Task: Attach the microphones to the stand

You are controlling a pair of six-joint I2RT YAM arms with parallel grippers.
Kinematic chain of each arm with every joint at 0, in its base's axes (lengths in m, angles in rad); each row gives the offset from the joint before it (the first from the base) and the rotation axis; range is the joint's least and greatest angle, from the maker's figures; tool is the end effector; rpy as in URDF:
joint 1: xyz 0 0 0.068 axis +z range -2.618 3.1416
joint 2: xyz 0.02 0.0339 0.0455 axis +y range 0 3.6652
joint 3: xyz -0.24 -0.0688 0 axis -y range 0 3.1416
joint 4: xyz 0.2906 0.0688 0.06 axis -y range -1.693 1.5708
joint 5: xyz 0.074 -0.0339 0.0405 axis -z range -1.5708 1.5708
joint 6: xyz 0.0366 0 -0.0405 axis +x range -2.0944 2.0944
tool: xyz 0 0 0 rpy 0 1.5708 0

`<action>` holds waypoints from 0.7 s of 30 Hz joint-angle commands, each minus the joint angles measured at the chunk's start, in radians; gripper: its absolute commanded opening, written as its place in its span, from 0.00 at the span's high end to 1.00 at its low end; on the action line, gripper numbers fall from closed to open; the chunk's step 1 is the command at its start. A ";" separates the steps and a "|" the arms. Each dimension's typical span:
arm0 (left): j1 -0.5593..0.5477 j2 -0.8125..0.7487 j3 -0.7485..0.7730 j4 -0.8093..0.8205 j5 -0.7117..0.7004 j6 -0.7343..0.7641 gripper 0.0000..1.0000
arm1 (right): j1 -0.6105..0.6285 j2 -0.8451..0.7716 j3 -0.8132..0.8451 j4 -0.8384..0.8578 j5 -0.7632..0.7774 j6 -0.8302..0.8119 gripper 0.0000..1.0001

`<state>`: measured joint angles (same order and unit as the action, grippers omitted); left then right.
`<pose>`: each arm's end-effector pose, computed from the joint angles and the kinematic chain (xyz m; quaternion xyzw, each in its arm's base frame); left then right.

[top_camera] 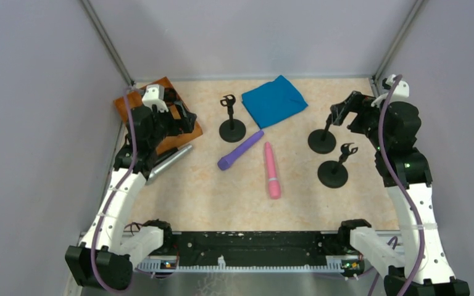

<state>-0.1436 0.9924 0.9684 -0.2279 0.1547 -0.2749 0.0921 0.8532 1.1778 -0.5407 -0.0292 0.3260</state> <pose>0.2837 -0.0467 0.3400 -0.0045 0.7894 -0.1866 0.5848 0.2254 0.0219 0.4201 0.0818 0.7749 0.1412 0.6107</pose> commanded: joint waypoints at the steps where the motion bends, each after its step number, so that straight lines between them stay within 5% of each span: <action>1: 0.009 0.038 0.010 -0.030 -0.092 -0.035 0.01 | -0.006 0.028 0.026 -0.015 -0.009 0.008 0.07; 11: 0.034 0.071 0.021 -0.053 -0.028 -0.028 0.01 | 0.023 0.131 0.038 -0.025 -0.108 0.012 0.14; 16: 0.056 0.069 0.012 -0.051 -0.006 -0.029 0.01 | 0.288 0.211 0.064 -0.037 0.134 -0.002 0.14; 21: 0.065 0.068 0.009 -0.051 0.008 -0.024 0.01 | 0.495 0.320 0.018 0.010 0.206 0.037 0.16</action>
<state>-0.0883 1.0760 0.9684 -0.2993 0.1379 -0.2935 0.4725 1.1130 1.1862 -0.5678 0.0750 0.3294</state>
